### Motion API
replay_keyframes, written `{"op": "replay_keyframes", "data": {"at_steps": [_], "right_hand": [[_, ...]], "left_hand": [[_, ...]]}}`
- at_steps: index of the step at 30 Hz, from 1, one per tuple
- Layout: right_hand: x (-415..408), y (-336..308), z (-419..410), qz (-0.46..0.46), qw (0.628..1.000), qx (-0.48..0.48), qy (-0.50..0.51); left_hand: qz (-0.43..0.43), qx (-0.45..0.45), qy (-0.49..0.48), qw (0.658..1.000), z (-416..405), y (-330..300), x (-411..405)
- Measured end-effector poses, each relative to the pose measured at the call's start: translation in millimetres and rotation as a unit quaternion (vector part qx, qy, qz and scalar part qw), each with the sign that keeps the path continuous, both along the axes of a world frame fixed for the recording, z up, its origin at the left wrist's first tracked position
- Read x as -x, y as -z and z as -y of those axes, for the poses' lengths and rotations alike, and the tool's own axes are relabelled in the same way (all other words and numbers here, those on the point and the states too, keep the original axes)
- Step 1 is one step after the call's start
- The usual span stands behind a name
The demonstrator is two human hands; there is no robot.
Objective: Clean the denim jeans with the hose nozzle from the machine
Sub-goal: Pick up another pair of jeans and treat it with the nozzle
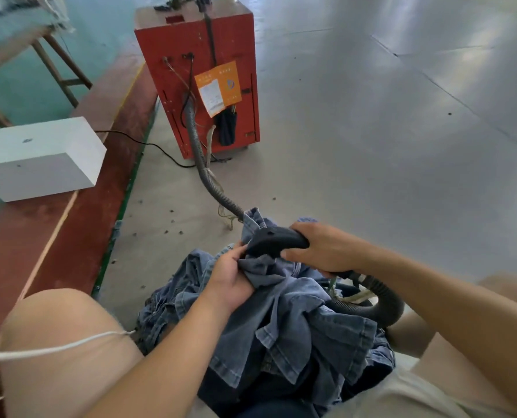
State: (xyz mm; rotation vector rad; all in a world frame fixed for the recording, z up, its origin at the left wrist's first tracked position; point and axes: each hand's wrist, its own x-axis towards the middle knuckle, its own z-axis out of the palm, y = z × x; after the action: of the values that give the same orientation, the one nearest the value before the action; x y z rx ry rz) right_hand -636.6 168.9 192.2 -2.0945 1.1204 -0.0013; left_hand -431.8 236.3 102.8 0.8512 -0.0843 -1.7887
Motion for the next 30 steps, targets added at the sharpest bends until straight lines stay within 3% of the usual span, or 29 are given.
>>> {"op": "replay_keyframes", "data": {"at_steps": [5, 7, 9, 12, 14, 15, 16, 17, 20, 21, 22, 23, 26, 30], "right_hand": [[10, 5, 27, 0.094, 0.976, 0.008, 0.197], [26, 2, 40, 0.153, 0.957, -0.007, 0.244], [39, -1, 46, 0.173, 0.953, -0.028, 0.246], [48, 0, 47, 0.163, 0.958, -0.042, 0.232], [48, 2, 45, 0.149, 0.963, -0.041, 0.222], [47, 3, 44, 0.139, 0.966, -0.041, 0.213], [46, 4, 42, 0.13, 0.97, -0.041, 0.203], [45, 6, 41, 0.121, 0.972, -0.04, 0.195], [40, 9, 42, 0.106, 0.977, -0.033, 0.185], [39, 10, 43, 0.104, 0.977, -0.031, 0.184], [36, 11, 45, 0.102, 0.978, -0.029, 0.182], [35, 12, 47, 0.1, 0.978, -0.029, 0.18], [30, 16, 50, 0.089, 0.981, -0.032, 0.171], [20, 18, 51, 0.056, 0.988, -0.023, 0.14]], "left_hand": [[0.013, 0.048, -0.017, 0.999, -7, -4, 4], [0.078, 0.092, -0.006, 0.993, -11, -13, 7], [0.222, 0.137, 0.062, 0.963, -18, -25, 7], [0.404, 0.214, 0.28, 0.844, -28, -33, 8], [0.422, 0.163, 0.345, 0.823, -26, -39, 13], [0.449, 0.119, 0.335, 0.82, -22, -41, 16], [0.512, 0.081, 0.313, 0.796, -15, -38, 17], [0.597, 0.057, 0.286, 0.747, -8, -37, 16], [0.807, 0.035, 0.21, 0.551, 8, -26, 10], [0.837, 0.018, 0.195, 0.511, 9, -20, 10], [0.846, -0.012, 0.198, 0.494, 8, -14, 10], [0.836, -0.05, 0.215, 0.502, 5, -7, 11], [0.746, -0.146, 0.278, 0.587, -3, 11, 13], [0.705, -0.206, 0.251, 0.631, -11, 17, 1]]}}
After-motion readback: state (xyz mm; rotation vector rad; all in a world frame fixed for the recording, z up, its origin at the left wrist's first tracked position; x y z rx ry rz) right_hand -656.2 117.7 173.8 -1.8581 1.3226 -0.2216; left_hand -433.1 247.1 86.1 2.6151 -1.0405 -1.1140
